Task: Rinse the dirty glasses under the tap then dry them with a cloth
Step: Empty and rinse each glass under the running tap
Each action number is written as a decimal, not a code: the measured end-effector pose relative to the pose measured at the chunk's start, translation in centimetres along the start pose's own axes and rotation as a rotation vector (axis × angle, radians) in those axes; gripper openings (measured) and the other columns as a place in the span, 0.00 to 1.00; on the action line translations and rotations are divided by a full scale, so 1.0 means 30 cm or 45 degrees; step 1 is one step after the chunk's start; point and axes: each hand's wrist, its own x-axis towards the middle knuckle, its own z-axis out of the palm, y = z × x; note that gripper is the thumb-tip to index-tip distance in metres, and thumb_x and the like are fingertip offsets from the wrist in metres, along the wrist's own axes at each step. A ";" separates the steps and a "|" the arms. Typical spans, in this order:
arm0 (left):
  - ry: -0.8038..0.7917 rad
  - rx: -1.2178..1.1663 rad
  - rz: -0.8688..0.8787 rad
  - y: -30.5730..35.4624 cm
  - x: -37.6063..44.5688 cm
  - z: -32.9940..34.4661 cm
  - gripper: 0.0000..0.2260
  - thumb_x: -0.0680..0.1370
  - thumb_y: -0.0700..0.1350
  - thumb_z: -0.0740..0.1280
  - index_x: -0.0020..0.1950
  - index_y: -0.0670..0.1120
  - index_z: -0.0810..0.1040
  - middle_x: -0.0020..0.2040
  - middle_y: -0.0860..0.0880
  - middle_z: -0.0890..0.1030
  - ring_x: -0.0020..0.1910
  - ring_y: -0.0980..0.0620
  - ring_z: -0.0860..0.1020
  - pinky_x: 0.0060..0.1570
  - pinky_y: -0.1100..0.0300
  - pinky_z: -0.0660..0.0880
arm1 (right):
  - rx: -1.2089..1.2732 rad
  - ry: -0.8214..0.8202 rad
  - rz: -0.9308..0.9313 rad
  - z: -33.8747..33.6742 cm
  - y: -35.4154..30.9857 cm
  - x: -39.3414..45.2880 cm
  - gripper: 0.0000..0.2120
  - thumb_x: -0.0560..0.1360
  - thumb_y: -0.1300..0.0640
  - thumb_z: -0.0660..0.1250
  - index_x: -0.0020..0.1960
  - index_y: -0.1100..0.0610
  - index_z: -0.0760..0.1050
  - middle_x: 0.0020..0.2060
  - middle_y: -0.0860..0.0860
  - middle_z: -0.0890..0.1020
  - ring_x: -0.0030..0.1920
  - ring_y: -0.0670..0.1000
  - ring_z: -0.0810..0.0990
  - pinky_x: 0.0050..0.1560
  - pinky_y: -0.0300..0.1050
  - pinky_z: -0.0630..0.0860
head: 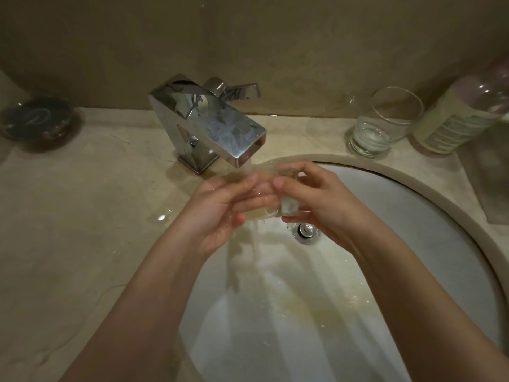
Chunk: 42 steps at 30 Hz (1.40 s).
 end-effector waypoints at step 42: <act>0.047 0.043 -0.053 -0.006 0.035 -0.004 0.10 0.66 0.43 0.70 0.46 0.43 0.83 0.37 0.49 0.85 0.32 0.57 0.82 0.22 0.72 0.68 | -0.003 -0.064 0.160 0.009 0.013 0.003 0.12 0.77 0.55 0.68 0.58 0.58 0.79 0.52 0.60 0.82 0.46 0.54 0.83 0.39 0.41 0.80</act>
